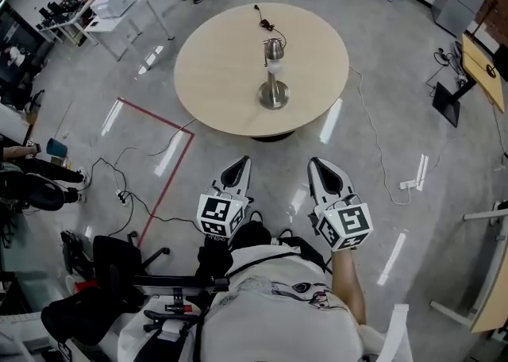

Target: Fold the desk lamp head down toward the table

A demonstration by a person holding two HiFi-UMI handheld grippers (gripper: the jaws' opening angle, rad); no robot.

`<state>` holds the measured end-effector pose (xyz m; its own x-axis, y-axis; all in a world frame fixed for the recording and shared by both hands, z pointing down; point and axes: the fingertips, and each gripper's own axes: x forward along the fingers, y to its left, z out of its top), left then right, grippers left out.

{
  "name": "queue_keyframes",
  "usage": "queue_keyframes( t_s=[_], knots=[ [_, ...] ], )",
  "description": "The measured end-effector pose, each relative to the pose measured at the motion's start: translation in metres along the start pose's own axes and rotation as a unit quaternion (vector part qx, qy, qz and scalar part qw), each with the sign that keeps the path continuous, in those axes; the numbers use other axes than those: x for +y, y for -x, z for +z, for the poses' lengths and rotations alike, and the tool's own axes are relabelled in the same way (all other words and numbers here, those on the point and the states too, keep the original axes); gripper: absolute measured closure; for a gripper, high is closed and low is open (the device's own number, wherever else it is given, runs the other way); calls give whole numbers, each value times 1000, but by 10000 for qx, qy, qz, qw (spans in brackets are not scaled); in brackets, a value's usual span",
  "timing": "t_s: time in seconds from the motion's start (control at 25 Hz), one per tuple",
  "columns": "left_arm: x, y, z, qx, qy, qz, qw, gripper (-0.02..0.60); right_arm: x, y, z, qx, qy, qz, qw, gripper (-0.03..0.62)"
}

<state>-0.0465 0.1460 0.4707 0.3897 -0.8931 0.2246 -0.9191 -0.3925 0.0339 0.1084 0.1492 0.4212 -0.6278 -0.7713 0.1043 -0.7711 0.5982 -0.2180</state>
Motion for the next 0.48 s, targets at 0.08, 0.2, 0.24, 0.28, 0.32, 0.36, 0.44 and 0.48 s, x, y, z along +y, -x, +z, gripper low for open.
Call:
queue_keyframes(
  t_s=[0.08, 0.2, 0.24, 0.28, 0.32, 0.36, 0.44, 0.48],
  knots=[
    [0, -6, -1, 32, -10, -8, 10000, 579, -5, -5, -2, 41, -37, 20, 10000, 590],
    [7, -15, -3, 53, 31, 8, 10000, 578, -7, -17, -4, 88, -53, 56, 9999, 589],
    [11, -20, -4, 66, 54, 7, 10000, 578, -8, -22, -4, 100, -46, 66, 9999, 589],
    [15, -26, -6, 78, 77, -3, 9999, 578, -9, -28, -4, 113, -36, 70, 9999, 589],
    [19, -33, -7, 88, 98, -25, 9999, 578, -11, -35, -5, 124, -24, 63, 9999, 590],
    [24, -42, -8, 93, 113, -56, 9999, 578, -14, -42, -5, 134, -10, 44, 9999, 589],
    [34, -61, -6, 85, 130, -134, 9998, 578, -23, -58, -3, 143, 11, -29, 9999, 589],
    [41, -70, -4, 70, 136, -170, 9997, 579, -28, -67, -1, 138, 11, -76, 9999, 589]
  ],
)
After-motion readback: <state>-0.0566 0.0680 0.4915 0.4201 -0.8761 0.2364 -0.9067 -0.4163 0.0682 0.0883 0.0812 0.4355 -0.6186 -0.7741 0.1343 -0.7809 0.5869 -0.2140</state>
